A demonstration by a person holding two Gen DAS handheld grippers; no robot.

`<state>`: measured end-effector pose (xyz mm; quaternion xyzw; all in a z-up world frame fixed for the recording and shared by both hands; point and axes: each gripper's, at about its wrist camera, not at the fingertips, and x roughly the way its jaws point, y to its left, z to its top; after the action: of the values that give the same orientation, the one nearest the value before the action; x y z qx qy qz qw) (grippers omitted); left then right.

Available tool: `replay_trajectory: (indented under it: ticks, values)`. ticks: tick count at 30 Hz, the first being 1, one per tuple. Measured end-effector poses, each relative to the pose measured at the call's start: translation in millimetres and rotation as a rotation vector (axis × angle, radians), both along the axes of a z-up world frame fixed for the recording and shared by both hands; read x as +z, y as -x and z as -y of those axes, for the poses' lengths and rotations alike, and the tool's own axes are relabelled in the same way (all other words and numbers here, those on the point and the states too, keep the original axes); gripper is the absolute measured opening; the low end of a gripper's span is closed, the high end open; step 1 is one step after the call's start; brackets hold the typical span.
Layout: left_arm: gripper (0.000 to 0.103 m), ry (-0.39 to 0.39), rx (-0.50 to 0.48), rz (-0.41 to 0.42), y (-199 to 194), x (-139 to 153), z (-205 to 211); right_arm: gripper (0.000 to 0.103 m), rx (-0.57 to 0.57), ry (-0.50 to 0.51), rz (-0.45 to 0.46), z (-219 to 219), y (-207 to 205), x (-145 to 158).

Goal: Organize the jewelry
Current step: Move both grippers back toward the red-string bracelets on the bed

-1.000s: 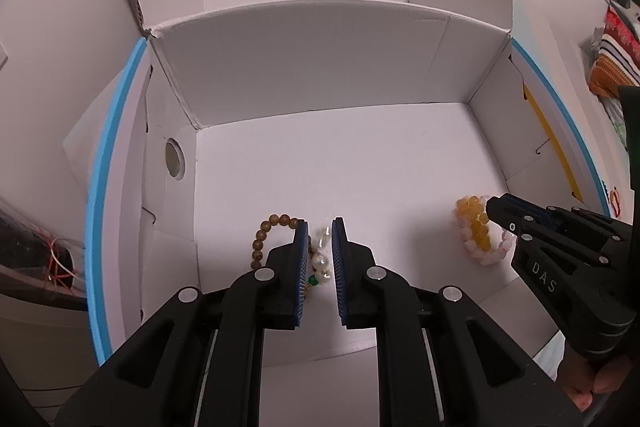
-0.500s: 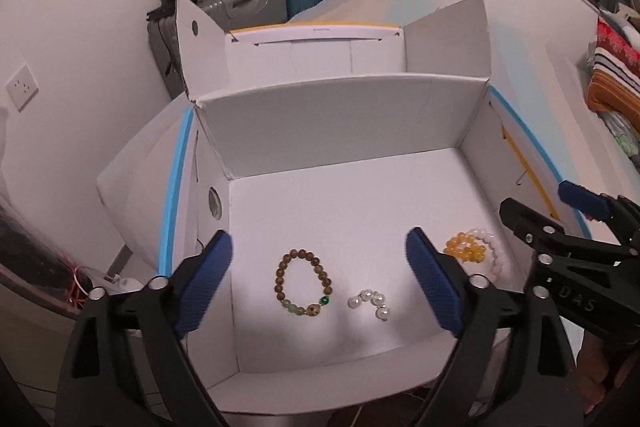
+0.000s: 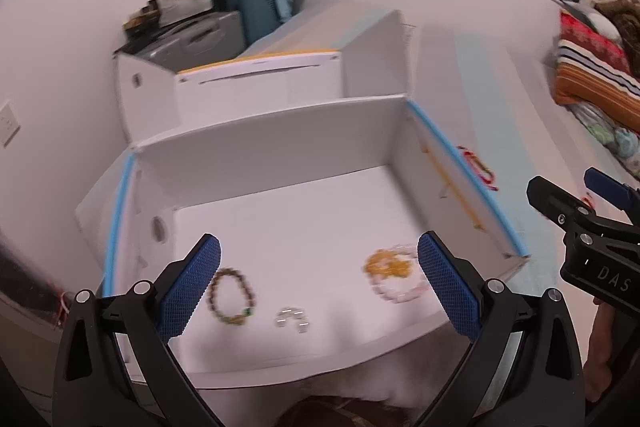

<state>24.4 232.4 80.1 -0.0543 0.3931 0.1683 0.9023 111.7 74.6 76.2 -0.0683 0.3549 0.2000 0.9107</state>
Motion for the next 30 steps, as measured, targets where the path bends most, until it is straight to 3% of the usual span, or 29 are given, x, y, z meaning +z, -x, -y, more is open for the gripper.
replay_trajectory:
  ticks: [10, 21, 30]
  values:
    - [0.097, 0.002, -0.138, 0.024, -47, 0, 88, 0.095, -0.127, -0.002, 0.014, 95, -23, -2]
    - [0.097, 0.064, -0.249, -0.031, -131, -25, 179, 0.095, -0.253, 0.013, -0.034, 207, -72, -25]
    - [0.097, 0.112, -0.204, -0.113, -213, -73, 203, 0.095, -0.320, 0.003, -0.165, 282, -131, -67]
